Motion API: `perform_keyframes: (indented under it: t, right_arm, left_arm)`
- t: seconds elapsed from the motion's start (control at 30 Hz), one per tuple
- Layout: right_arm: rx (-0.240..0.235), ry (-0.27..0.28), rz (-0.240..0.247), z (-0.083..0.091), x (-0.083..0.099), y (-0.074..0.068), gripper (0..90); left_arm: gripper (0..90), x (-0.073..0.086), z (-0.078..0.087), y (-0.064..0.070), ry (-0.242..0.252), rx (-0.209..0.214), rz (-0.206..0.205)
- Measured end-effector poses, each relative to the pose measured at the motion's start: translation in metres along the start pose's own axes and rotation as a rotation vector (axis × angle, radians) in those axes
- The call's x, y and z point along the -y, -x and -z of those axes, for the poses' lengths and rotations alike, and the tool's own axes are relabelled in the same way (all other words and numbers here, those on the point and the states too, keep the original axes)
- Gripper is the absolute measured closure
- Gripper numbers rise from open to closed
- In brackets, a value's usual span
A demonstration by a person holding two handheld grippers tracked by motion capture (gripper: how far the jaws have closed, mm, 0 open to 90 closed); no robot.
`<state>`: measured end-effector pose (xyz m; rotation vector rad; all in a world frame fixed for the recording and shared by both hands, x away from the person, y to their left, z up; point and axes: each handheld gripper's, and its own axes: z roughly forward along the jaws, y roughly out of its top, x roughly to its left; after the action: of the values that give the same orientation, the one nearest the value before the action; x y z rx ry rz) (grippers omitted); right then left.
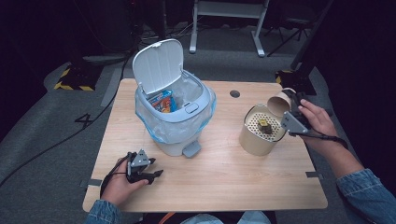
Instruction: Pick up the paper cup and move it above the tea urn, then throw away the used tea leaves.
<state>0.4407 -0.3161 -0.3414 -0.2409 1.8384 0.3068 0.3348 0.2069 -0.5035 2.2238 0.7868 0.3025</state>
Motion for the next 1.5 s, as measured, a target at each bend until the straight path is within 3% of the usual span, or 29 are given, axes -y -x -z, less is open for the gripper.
perform_keyframes:
  t: [0.03,0.07,0.2,0.37,0.43,0.47,0.57,0.67,0.83,1.13,1.4,1.5]
  right_arm:
    - [-0.032,0.014,-0.089,0.0,0.003,0.003,30.4]
    - [-0.075,0.034,-0.217,0.001,0.007,0.004,30.4]
    - [-0.208,0.127,-0.568,0.0,0.021,0.01,30.3]
    - [-0.406,0.185,-0.923,-0.004,0.036,0.01,30.1]
    - [-0.511,0.206,-1.076,-0.006,0.043,0.009,30.0]
    - [-0.532,0.226,-1.134,-0.007,0.046,0.007,30.0]
    - [-0.567,0.237,-1.191,-0.007,0.052,0.006,29.8]
    - [-0.583,0.235,-1.194,-0.007,0.054,0.007,29.7]
    - [-0.623,0.267,-1.241,-0.008,0.05,0.015,29.5]
    - [-0.708,0.368,-1.184,-0.017,0.026,0.037,29.3]
    - [-0.771,0.418,-1.106,-0.029,-0.002,0.061,29.2]
    - [-0.793,0.432,-1.099,-0.036,-0.013,0.07,29.1]
  left_arm:
    - [42.5,0.0,0.0,0.0,0.0,0.0,0.0]
    - [42.5,0.0,0.0,0.0,0.0,0.0,0.0]
    - [42.5,0.0,0.0,0.0,0.0,0.0,0.0]
    - [42.5,0.0,0.0,0.0,-0.001,-0.001,0.001]
    - [42.5,-0.001,0.0,0.0,0.0,-0.001,0.002]
    - [42.5,-0.001,-0.001,0.0,0.001,-0.001,0.001]
    - [42.5,-0.001,-0.001,0.0,0.001,-0.002,0.001]
    - [42.5,0.0,0.0,0.0,0.0,-0.001,0.002]
    - [42.4,0.0,0.0,0.0,0.0,-0.004,-0.002]
    - [42.5,0.0,0.001,0.0,-0.002,-0.004,-0.004]
    - [42.5,0.001,0.001,0.0,0.0,-0.004,-0.002]
    - [42.5,0.001,0.001,0.0,-0.001,-0.005,-0.003]
